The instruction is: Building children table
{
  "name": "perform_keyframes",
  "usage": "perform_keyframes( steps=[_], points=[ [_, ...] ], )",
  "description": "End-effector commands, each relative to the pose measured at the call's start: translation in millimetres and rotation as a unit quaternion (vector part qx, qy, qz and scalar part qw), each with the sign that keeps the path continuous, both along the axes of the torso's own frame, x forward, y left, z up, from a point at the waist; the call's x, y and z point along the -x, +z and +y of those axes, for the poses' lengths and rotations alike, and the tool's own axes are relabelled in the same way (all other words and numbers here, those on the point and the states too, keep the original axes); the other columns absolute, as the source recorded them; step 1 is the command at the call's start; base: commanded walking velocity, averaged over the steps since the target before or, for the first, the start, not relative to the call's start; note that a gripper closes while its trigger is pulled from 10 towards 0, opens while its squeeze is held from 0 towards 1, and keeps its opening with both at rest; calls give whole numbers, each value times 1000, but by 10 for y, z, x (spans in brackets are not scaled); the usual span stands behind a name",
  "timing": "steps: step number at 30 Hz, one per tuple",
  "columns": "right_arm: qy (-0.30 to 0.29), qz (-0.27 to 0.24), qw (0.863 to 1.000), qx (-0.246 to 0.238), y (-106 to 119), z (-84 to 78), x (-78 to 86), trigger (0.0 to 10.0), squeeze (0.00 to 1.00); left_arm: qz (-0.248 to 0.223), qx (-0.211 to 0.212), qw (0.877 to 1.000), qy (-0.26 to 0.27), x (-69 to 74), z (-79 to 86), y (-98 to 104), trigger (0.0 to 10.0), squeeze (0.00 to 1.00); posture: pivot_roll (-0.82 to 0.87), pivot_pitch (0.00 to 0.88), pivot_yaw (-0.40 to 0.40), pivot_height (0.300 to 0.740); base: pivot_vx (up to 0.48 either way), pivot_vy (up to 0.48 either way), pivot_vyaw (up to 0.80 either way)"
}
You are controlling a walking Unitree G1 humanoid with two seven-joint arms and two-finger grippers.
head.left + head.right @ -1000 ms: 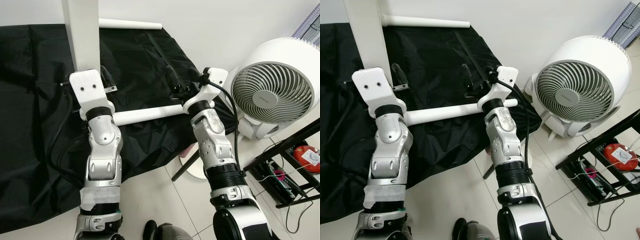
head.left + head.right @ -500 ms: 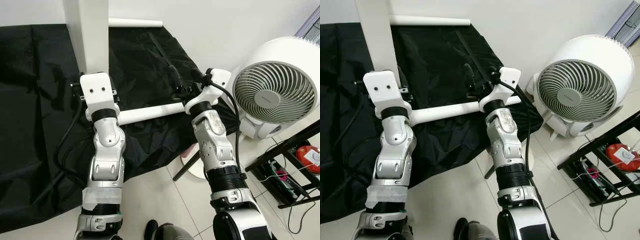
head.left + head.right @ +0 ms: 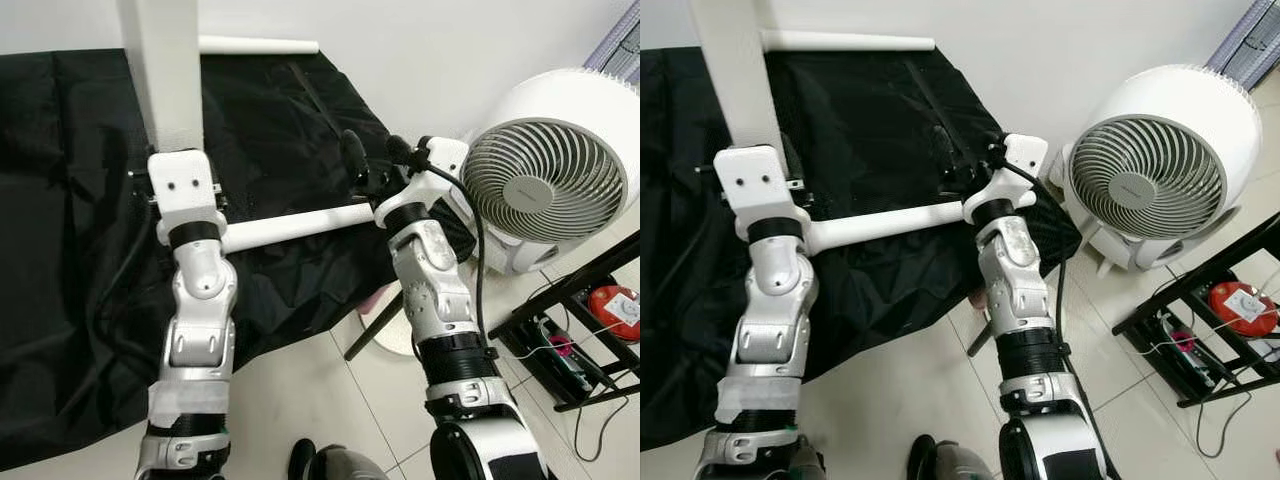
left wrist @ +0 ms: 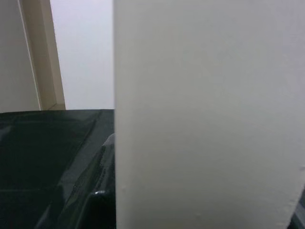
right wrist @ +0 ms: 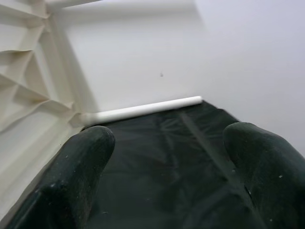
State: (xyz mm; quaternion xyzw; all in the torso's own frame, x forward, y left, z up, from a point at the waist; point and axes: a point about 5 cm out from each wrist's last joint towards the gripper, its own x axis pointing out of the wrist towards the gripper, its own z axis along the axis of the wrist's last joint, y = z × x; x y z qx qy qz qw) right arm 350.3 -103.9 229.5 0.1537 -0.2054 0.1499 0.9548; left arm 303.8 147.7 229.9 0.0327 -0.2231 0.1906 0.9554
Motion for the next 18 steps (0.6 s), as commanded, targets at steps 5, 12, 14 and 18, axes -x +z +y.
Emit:
perform_keyframes(
  steps=[5, 12, 14, 18],
  points=[
    [-24, 3, 1000, 17, -37, -200, -55, 10000, 0, -26, -18, 999, 36, 93, 243, 149, 0, 0, 171, 142, -158, 740, 0, 0, 0],
    [-35, 4, 999, 33, -42, -329, -101, 10000, 0, -44, -37, 996, 71, 210, 468, 270, 0, 0, 191, 143, -171, 740, 0, 0, 0],
    [-35, 5, 999, 35, -48, -337, -105, 10000, 0, -45, -40, 995, 78, 240, 500, 275, 0, 0, 202, 145, -180, 740, 0, 0, 0],
    [-30, 8, 999, 42, -63, -324, -118, 10000, 0, -45, -47, 993, 94, 315, 578, 278, 0, 0, 211, 148, -190, 740, 0, 0, 0]
  ],
)
